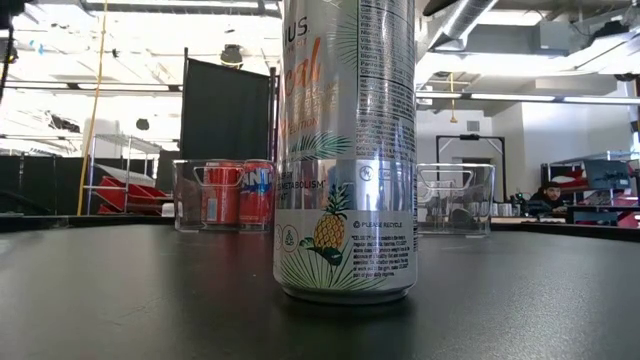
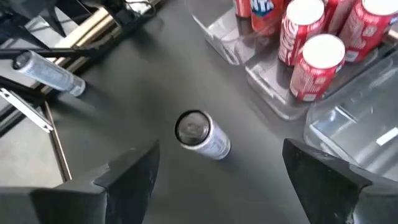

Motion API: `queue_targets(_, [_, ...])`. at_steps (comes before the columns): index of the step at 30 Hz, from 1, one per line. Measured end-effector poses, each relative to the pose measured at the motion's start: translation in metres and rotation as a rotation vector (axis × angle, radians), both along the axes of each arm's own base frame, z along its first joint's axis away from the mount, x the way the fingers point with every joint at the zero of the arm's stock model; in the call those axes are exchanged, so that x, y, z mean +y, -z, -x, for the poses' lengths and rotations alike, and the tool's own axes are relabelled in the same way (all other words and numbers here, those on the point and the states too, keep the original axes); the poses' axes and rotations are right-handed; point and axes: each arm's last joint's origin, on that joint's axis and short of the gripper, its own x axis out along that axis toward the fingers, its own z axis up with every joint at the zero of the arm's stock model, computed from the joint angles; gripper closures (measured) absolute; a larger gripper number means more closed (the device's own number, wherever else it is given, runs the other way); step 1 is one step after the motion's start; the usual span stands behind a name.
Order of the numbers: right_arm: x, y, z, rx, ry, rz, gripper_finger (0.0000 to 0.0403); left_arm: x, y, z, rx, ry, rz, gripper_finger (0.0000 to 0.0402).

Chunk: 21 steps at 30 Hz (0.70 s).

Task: Sort soda cans
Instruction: Put the bottom left white yellow soda can into the right transparent bin

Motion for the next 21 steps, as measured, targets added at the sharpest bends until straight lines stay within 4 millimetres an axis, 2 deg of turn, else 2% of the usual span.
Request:
queue_targets(4, [0.014, 0.007, -0.008, 0.02, 0.008, -0.021, 0.0055, -0.007, 0.009, 0.006, 0.04, -0.026, 0.033, 0.019])
queue_targets(8, [0.022, 0.012, -0.014, 0.021, 0.016, -0.05, 0.0059, -0.02, 0.007, 0.008, 0.04, 0.012, 0.159, 0.0176])
queue_targets(14, [0.035, 0.014, -0.017, 0.012, -0.015, -0.069, 0.0063, -0.026, 0.006, 0.013, 0.074, 0.018, 0.209, 0.01])
queue_targets(21, [0.037, 0.014, -0.019, 0.01, -0.016, -0.064, 0.0063, -0.027, 0.005, 0.011, 0.048, 0.044, 0.223, 0.0017])
